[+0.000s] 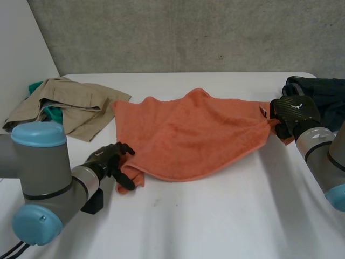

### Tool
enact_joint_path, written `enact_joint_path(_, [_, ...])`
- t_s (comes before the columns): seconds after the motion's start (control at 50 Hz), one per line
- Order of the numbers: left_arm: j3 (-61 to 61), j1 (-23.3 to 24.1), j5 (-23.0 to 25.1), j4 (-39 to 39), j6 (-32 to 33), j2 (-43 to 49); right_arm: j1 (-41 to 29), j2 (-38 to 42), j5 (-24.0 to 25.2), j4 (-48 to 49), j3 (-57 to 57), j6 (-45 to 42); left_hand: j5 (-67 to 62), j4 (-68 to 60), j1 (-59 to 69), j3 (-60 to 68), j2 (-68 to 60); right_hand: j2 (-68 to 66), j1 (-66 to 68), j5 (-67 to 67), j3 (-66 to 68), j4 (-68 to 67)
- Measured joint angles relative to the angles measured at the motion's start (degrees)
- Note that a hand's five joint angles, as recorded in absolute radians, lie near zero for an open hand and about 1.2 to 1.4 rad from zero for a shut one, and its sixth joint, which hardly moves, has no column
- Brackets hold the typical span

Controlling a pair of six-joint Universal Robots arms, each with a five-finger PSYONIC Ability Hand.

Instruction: Fold the laundry.

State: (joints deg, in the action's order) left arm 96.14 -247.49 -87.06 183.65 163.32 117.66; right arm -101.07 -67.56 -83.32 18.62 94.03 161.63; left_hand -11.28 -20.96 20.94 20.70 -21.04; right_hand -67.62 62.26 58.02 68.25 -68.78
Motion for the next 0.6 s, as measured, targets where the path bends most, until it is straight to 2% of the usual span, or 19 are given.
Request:
enact_joint_path(0.18, [-3.2,0.17,-0.24,-0.91,-0.51,3.38,0.33,0.02,0.08,0.04,-0.21,0.02,-7.86,-8.15,8.75,8.36,-7.72,0.0,0.0,0.0,0.0,0.0])
enact_joint_path(0.22, [-4.09,0.22,-0.7,-0.78,-0.32,4.58,0.81,0.01,0.08,0.07,-0.33,0.02,-14.77,-15.2,16.7,15.35,-15.34,0.0,0.0,0.0,0.0,0.0])
enact_joint_path(0.28, [-4.98,0.35,-2.37,-0.51,-0.05,5.77,1.41,-0.09,0.06,0.09,-0.54,0.0,-33.74,-34.37,36.01,26.91,-34.07,0.0,0.0,0.0,0.0,0.0])
enact_joint_path(0.34, [-5.16,0.7,-4.8,-0.12,0.2,5.99,1.9,-0.49,-0.01,0.09,-0.87,-0.11,-44.24,-45.15,45.3,29.46,-39.51,0.0,0.0,0.0,0.0,0.0])
enact_joint_path(0.38, [-5.11,1.01,-6.85,0.36,0.4,5.4,2.11,-0.85,-0.06,0.07,-1.08,-0.21,-44.94,-46.49,45.3,29.47,-40.17,0.0,0.0,0.0,0.0,0.0])
enact_joint_path(0.42, [-4.88,1.56,-10.01,1.37,0.84,2.6,2.57,-2.3,-0.1,-0.13,-1.75,-0.49,-45.0,-47.58,45.3,29.47,-46.13,0.0,0.0,0.0,0.0,0.0])
enact_joint_path(0.5, [-3.96,1.91,-13.02,2.53,3.22,-6.03,3.13,-7.12,0.18,-2.61,-3.89,-1.83,-45.0,-47.58,45.3,29.47,-47.41,0.0,0.0,0.0,0.0,0.0])
enact_joint_path(0.54, [-3.62,1.88,-13.18,2.76,5.57,-10.45,3.26,-9.56,0.42,-5.06,-5.26,-3.04,-45.0,-47.58,45.3,29.47,-47.41,0.0,0.0,0.0,-0.01,0.0])
enact_joint_path(0.6, [-3.48,1.78,-11.83,2.57,12.41,-17.76,3.49,-14.07,1.17,-11.83,-9.04,-6.35,-45.0,-47.58,45.3,29.47,-47.41,0.0,0.0,0.01,0.01,0.0])
